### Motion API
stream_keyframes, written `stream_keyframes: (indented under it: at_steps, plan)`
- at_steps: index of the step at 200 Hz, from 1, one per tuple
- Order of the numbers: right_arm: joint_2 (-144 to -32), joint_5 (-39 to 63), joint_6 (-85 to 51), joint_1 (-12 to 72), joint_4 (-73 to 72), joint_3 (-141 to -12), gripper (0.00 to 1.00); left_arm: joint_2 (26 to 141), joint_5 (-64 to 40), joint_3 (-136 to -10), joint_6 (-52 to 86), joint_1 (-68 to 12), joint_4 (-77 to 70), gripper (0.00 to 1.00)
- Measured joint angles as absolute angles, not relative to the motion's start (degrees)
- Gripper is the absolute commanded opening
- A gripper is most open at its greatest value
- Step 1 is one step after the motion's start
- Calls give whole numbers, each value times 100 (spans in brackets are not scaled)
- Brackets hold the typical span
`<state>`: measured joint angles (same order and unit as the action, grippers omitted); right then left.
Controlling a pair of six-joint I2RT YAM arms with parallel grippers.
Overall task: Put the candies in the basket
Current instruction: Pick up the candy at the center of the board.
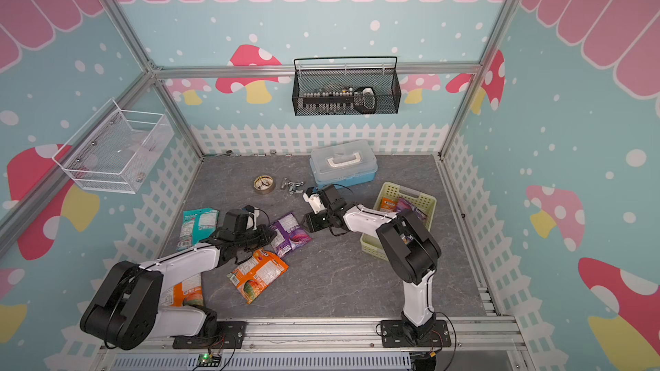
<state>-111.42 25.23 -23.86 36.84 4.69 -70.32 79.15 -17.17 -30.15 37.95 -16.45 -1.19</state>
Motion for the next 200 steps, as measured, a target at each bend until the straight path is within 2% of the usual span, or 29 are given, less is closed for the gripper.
stream_keyframes:
  at_steps: [64, 134, 166, 200]
  plan:
    - [-11780, 3100, -2300, 3675, 617, -7393, 52, 8285, -1695, -3059, 3723, -1645, -202, 18]
    - [-11977, 3667, -2366, 3675, 521, -7432, 51, 8307, -1695, -3068, 3704, -1645, -213, 19]
    - [-12051, 3747, -2427, 3673, 438, -7454, 40, 8307, -1695, -3068, 3704, -1645, -217, 20]
    - [-12051, 3782, -2438, 3671, 384, -7454, 17, 8307, -1697, -3068, 3686, -1645, -228, 23]
